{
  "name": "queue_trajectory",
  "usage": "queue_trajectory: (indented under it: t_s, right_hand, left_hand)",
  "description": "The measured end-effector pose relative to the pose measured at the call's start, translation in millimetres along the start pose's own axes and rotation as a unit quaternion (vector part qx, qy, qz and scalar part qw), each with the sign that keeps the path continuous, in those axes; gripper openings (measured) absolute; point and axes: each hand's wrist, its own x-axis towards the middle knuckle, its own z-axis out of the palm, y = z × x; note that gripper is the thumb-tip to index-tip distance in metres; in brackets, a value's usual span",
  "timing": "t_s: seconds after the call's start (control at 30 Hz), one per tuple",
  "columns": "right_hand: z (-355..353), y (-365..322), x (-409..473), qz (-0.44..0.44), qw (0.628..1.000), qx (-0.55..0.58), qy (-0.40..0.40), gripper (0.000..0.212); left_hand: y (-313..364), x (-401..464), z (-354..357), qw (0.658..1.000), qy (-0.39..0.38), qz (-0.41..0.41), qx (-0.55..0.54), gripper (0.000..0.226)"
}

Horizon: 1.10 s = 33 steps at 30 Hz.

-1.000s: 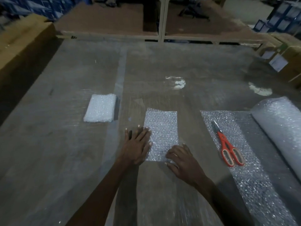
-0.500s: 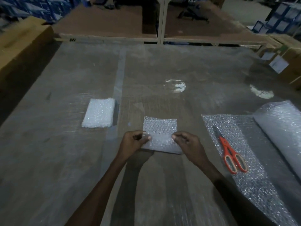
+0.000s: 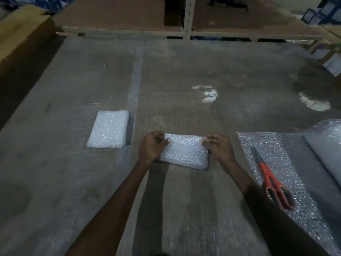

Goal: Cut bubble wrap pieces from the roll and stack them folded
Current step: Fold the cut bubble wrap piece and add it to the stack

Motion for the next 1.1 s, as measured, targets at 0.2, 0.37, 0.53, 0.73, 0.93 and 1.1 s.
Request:
queue_trajectory:
  t_s: [0.2, 0.37, 0.53, 0.73, 0.93, 1.1]
  right_hand:
    - [-1, 2, 16, -0.016, 0.999, -0.025, -0.014, 0.037]
    - [-1, -2, 17, -0.018, 0.999, -0.023, -0.016, 0.036]
    - [-6, -2, -3, -0.045, 0.992, -0.059, 0.106, 0.021]
    - [-4, -1, -64, -0.089, 0.970, -0.080, 0.211, 0.018]
    - [11, 4, -81, -0.021, 0.982, -0.102, 0.158, 0.025]
    - [20, -2, -70, 0.036, 0.992, -0.074, 0.100, 0.048]
  left_hand:
    - [6, 10, 4, 0.974, -0.038, 0.158, 0.160, 0.038]
    - [8, 18, 13, 0.936, -0.109, 0.221, 0.251, 0.036]
    - [5, 6, 13, 0.927, -0.070, 0.236, 0.282, 0.041]
    - [0, -26, 5, 0.923, -0.004, 0.203, 0.327, 0.038]
    - [10, -65, 12, 0.928, 0.032, 0.142, 0.342, 0.040]
    - [17, -80, 18, 0.934, 0.048, 0.120, 0.333, 0.043]
